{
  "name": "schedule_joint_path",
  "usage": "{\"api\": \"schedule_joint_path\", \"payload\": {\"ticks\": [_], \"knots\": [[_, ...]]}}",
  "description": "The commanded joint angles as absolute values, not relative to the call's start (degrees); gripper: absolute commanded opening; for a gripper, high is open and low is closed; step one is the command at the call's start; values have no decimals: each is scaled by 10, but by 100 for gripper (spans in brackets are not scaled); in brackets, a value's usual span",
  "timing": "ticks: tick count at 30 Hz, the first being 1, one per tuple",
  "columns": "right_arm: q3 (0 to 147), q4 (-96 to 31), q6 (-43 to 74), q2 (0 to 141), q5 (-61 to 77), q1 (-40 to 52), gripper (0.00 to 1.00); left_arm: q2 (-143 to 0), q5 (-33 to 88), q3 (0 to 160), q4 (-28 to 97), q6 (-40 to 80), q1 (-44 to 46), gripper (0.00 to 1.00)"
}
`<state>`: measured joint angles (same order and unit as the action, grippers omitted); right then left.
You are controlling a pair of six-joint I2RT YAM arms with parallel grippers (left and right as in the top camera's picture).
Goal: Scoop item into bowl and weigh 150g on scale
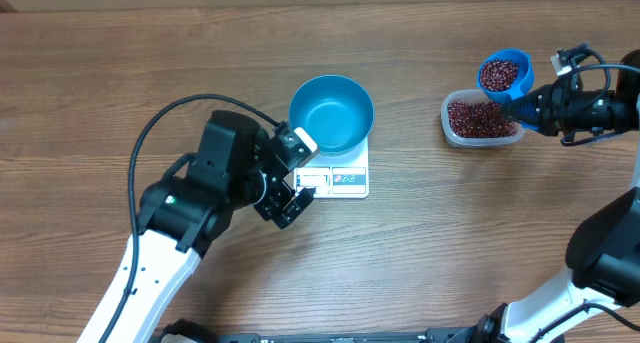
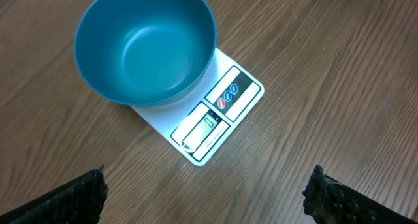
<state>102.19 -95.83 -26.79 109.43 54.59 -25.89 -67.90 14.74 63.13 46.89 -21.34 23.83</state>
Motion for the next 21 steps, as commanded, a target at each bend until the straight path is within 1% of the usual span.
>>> {"api": "schedule_joint_path", "payload": {"ticks": [1,21], "knots": [[1025,-957,-275,1074,555,-260,4,-698,144,635,467,-208,228,99],[1025,-957,-275,1074,555,-260,4,-704,144,635,469,-210,224,100]]}}
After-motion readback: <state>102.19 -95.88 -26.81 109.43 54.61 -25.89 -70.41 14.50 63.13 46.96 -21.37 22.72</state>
